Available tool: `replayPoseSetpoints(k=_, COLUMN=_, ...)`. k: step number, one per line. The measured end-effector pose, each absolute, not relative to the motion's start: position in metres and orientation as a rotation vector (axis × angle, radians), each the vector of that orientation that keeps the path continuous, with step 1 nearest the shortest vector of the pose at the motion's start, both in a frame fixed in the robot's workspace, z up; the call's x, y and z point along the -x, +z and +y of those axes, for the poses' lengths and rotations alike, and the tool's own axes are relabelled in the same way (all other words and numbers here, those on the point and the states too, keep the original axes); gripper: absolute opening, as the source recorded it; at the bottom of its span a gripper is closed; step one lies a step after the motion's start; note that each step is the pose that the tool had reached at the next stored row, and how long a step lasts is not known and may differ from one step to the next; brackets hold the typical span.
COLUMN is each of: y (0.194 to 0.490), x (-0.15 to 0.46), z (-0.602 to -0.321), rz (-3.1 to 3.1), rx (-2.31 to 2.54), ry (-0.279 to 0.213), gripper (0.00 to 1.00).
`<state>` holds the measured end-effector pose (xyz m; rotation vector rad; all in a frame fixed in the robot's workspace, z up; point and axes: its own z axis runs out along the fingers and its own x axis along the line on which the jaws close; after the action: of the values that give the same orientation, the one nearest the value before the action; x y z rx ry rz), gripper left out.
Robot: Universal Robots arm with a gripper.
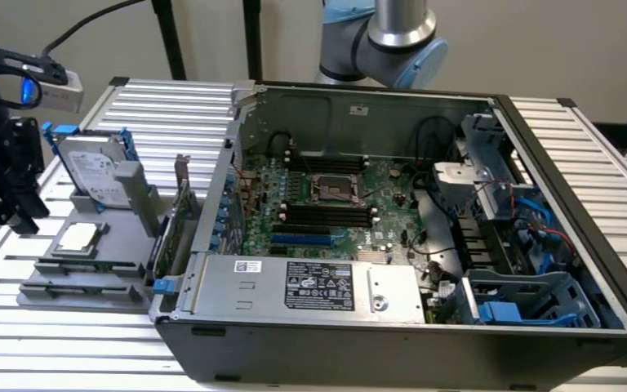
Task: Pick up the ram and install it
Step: 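Pick up the ram and move it above insertion slot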
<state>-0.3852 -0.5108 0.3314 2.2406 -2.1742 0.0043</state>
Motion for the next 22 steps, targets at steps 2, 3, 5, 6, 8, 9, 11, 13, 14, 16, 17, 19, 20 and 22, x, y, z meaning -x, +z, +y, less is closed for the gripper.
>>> replayPoseSetpoints(k=2, y=0.328, x=0.385, z=-0.512, rz=-2.174, rx=-2.241, ry=0.004, gripper=0.31)
replayPoseSetpoints(k=3, y=0.326, x=0.385, z=-0.513, rz=-2.175, rx=-2.241, ry=0.004, gripper=0.31)
replayPoseSetpoints(k=5, y=0.322, x=0.385, z=-0.514, rz=-2.175, rx=-2.24, ry=0.004, gripper=0.31)
replayPoseSetpoints(k=6, y=0.32, x=0.385, z=-0.514, rz=-2.175, rx=-2.24, ry=0.004, gripper=0.31)
replayPoseSetpoints(k=8, y=0.317, x=0.385, z=-0.515, rz=-2.174, rx=-2.24, ry=0.004, gripper=0.31)
replayPoseSetpoints(k=9, y=0.315, x=0.385, z=-0.515, rz=-2.175, rx=-2.241, ry=0.004, gripper=0.31)
replayPoseSetpoints(k=11, y=0.311, x=0.385, z=-0.516, rz=-2.175, rx=-2.241, ry=0.004, gripper=0.31)
replayPoseSetpoints(k=13, y=0.308, x=0.384, z=-0.516, rz=-2.175, rx=-2.24, ry=0.004, gripper=0.31)
replayPoseSetpoints(k=14, y=0.306, x=0.384, z=-0.517, rz=-2.175, rx=-2.241, ry=0.004, gripper=0.31)
replayPoseSetpoints(k=16, y=0.302, x=0.384, z=-0.517, rz=-2.175, rx=-2.24, ry=0.004, gripper=0.31)
replayPoseSetpoints(k=17, y=0.301, x=0.384, z=-0.518, rz=-2.174, rx=-2.24, ry=0.004, gripper=0.31)
replayPoseSetpoints(k=19, y=0.297, x=0.384, z=-0.519, rz=-2.175, rx=-2.241, ry=0.004, gripper=0.31)
replayPoseSetpoints(k=20, y=0.295, x=0.384, z=-0.519, rz=-2.175, rx=-2.24, ry=0.004, gripper=0.31)
replayPoseSetpoints(k=22, y=0.291, x=0.383, z=-0.52, rz=-2.175, rx=-2.241, ry=0.004, gripper=0.31)
